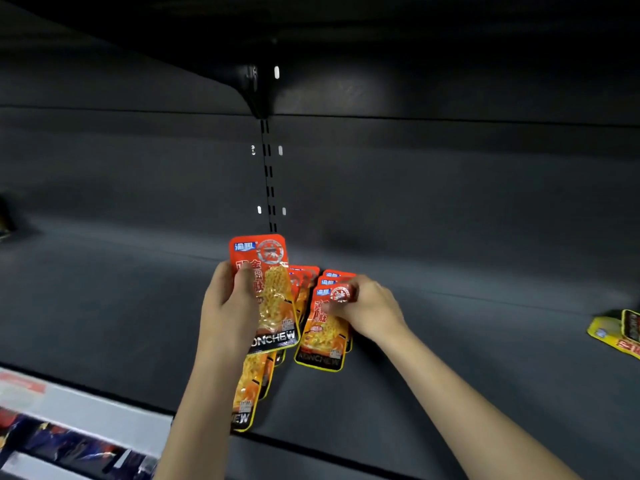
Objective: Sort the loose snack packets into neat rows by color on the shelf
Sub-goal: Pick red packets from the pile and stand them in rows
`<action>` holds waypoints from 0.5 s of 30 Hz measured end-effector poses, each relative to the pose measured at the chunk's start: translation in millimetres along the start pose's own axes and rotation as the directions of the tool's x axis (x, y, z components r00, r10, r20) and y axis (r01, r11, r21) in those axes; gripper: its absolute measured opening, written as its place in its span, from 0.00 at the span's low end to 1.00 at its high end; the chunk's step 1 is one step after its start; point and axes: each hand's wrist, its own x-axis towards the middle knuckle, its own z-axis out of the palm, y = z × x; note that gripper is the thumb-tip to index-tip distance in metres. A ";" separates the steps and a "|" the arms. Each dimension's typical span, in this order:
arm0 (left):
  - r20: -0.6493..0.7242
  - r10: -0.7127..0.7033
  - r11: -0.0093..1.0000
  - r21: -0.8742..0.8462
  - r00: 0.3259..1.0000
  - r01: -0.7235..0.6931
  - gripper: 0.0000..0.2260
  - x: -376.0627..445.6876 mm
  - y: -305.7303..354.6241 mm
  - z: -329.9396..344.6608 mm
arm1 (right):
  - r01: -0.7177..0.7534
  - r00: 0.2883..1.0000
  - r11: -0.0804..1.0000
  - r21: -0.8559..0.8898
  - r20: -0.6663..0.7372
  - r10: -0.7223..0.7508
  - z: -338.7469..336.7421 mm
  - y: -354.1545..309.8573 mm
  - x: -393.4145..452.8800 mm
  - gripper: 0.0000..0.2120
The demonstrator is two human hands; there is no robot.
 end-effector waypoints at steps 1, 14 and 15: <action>0.007 -0.008 1.000 -0.003 1.000 0.008 0.13 1.8 -0.7 0.1 | -0.002 1.000 1.000 -0.017 -0.008 0.002 -0.4 0.2 -1.1 0.20; 0.340 -0.066 0.966 0.258 0.938 -0.026 0.07 22.5 -7.5 29.3 | -0.050 0.986 0.999 0.003 -0.161 0.050 -20.9 27.0 8.3 0.18; 0.375 -0.066 0.950 0.306 0.924 -0.056 0.07 21.8 -9.1 33.9 | -0.070 0.979 0.997 -0.025 -0.192 0.064 -26.4 31.7 9.1 0.16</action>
